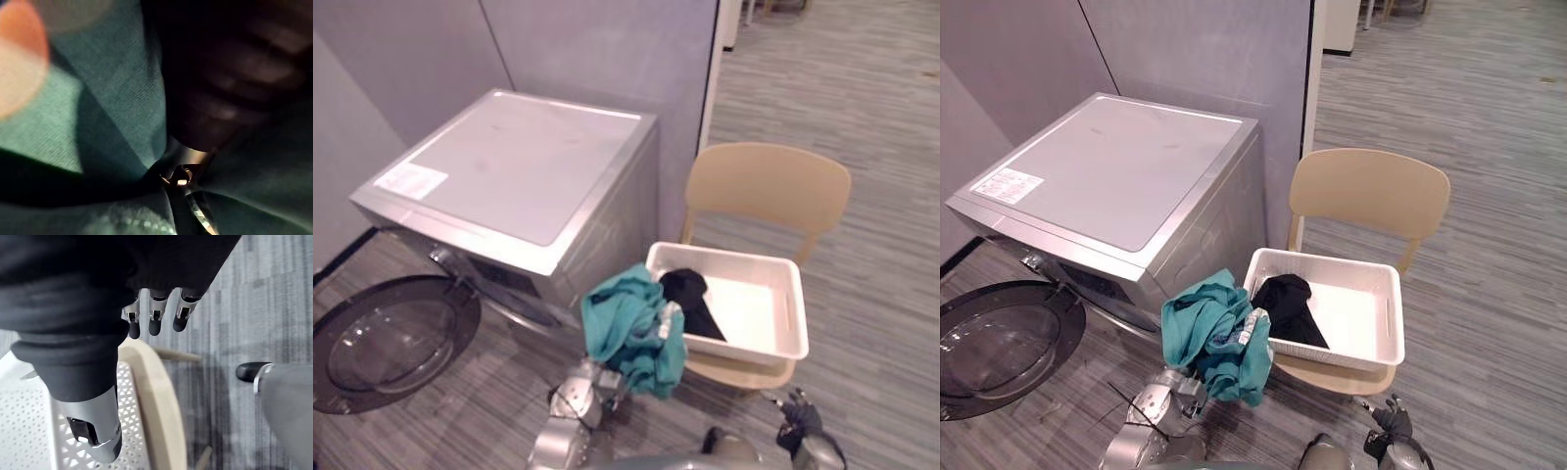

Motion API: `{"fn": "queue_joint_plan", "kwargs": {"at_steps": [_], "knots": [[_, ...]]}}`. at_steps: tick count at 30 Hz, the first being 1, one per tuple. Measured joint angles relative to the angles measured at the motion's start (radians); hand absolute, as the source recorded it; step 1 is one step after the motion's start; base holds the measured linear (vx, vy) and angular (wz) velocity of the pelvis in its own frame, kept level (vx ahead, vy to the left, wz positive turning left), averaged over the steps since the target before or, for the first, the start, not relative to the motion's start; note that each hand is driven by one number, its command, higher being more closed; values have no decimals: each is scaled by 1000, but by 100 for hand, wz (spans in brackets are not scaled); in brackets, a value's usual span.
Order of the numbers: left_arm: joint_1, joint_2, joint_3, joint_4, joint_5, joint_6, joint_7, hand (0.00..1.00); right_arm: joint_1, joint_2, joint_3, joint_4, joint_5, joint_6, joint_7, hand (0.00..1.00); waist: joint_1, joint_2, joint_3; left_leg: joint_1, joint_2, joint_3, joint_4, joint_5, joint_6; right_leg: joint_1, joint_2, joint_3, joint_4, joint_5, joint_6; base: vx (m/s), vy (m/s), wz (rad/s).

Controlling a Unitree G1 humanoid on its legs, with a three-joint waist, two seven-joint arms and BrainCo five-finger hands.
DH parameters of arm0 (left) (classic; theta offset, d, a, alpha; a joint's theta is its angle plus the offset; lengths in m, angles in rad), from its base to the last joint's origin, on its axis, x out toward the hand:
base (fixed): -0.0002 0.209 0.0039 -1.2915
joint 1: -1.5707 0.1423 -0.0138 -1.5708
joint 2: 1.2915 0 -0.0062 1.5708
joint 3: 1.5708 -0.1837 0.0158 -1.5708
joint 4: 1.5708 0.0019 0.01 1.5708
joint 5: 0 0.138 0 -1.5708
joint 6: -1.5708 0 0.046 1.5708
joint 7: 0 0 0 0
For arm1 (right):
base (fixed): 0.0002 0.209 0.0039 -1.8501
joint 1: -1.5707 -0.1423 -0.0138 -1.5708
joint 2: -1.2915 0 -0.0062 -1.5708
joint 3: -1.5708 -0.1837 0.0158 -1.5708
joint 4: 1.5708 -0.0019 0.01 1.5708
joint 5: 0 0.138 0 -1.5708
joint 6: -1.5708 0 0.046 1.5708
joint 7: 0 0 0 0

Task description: Pick up the laundry basket with both hands and put the clothes into the washing machine.

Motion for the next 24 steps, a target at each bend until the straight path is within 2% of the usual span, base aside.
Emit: {"fn": "queue_joint_plan", "kwargs": {"at_steps": [1, 2, 3, 4, 5, 6, 7, 8, 10, 11, 13, 14, 15, 16, 17, 19, 22, 23, 24], "knots": [[-7, 1, 1, 3, 0, 0, 0, 100, 0, 13, -14, 21, 23, 8, 0, 0, -16, -4, 0, 26, 4, 4, -63, -64, -76, -24, -7, 18, -5, 15, 24, -123, 288, -18], [-9, 4, 1, 7, 0, 0, -1, 100, 1, 14, -22, 38, 33, 11, 0, 0, -17, -6, -1, 38, -1, 16, -92, -97, -95, -28, -10, 25, -20, 29, 38, -257, 501, -11], [-13, 7, 5, 16, 0, 1, 0, 100, 10, 32, -35, 70, 46, 23, 0, 0, -16, -10, -10, 60, -4, 49, -154, -147, -129, -25, -12, 38, -75, 72, 64, -201, 361, -5], [-9, 14, 6, 19, 0, 1, 0, 100, 19, 42, -40, 81, 53, 29, 0, 0, -17, -14, -11, 65, -7, 58, -179, -171, -140, -16, -13, 38, -111, 100, 75, -295, 533, 10], [-10, 30, 6, 31, 0, 0, -1, 100, 29, 64, -53, 108, 66, 33, -2, 0, -15, -27, -8, 55, -24, 59, -188, -205, -155, 8, -14, 36, -197, 168, 92, -239, 389, 7], [8, 62, 16, 41, 0, 3, -1, 100, 34, 93, -51, 128, 77, 44, -9, 0, -8, -56, -8, 20, -65, 63, -134, -216, -142, 35, -26, 48, -296, 214, 94, -234, 374, 8], [19, 76, 27, 42, 0, 8, -1, 100, 36, 102, -51, 128, 81, 45, -13, 0, -8, -52, -4, -3, -76, 60, -97, -227, -138, 54, -27, 51, -338, 222, 88, -240, 345, -4], [35, 101, 52, 44, 0, 10, 0, 100, 35, 109, -50, 128, 95, 46, -22, 0, -7, -62, -8, -39, -99, 60, -33, -252, -108, 84, -29, 76, -401, 223, 87, -220, 341, 3], [45, 129, 91, 44, 0, 10, 1, 100, 31, 111, -47, 128, 98, 46, -25, 0, 8, -56, -3, -68, -129, 63, 29, -275, -70, 106, -33, 118, -454, 190, 84, -203, 285, -3], [44, 132, 112, 44, 0, 9, 1, 100, 29, 112, -38, 127, 98, 46, -27, 0, 22, -51, -2, -76, -129, 66, 44, -279, -57, 108, -29, 139, -453, 139, 81, -171, 148, 2], [44, 139, 120, 44, 0, 8, 9, 100, 28, 115, -8, 123, 98, 46, -27, 0, 30, -48, -1, -79, -134, 44, 44, -270, -35, 104, -4, 193, -357, 108, 94, -162, 72, 38], [44, 139, 119, 45, 1, 8, 10, 100, 30, 116, -7, 122, 98, 46, -27, 0, 25, -48, -2, -79, -137, 26, 38, -267, -26, 103, 11, 204, -302, 101, 93, -89, -29, 93], [44, 139, 117, 47, 2, 7, 10, 100, 36, 119, -1, 118, 99, 45, -26, 0, 11, -53, -5, -79, -145, -3, 11, -247, -21, 103, 43, 222, -183, 82, 103, -38, -98, 106], [43, 127, 113, 51, 2, 8, 11, 100, 48, 119, 0, 103, 99, 45, -24, 0, 10, -54, -7, -74, -151, -10, -23, -225, -29, 98, 65, 243, -127, 36, 103, -27, -130, 107], [45, 115, 111, 52, 4, 9, 11, 100, 64, 119, -2, 98, 101, 42, -22, 0, 12, -68, -25, -70, -154, -19, -55, -204, -37, 101, 63, 240, -143, 39, 121, -2, -124, 64], [50, 81, 106, 63, 15, 10, 7, 100, 64, 118, -2, 94, 110, 33, -18, 0, 16, -52, -69, -69, -143, -38, -155, -159, -52, 117, 86, 234, -241, 57, 136, 53, -140, 22], [7, 31, 84, 135, 43, 15, -4, 100, 50, 113, 1, 90, 120, 28, -16, 0, 11, -44, -87, -17, -141, -47, -333, -51, -40, 132, 128, 340, -328, 53, 128, 82, -134, 9], [4, 27, 74, 146, 43, 16, -4, 100, 48, 110, 1, 92, 120, 26, -16, 0, 9, -38, -90, -8, -142, -48, -352, -37, -36, 143, 129, 350, -346, 64, 118, 131, -30, 9], [2, 22, 66, 158, 44, 18, -7, 100, 40, 103, 2, 108, 119, 24, -10, 0, 2, -31, -95, 2, -142, -50, -375, -25, -49, 158, 127, 350, -375, 85, 111, 75, 4, 5]]}}
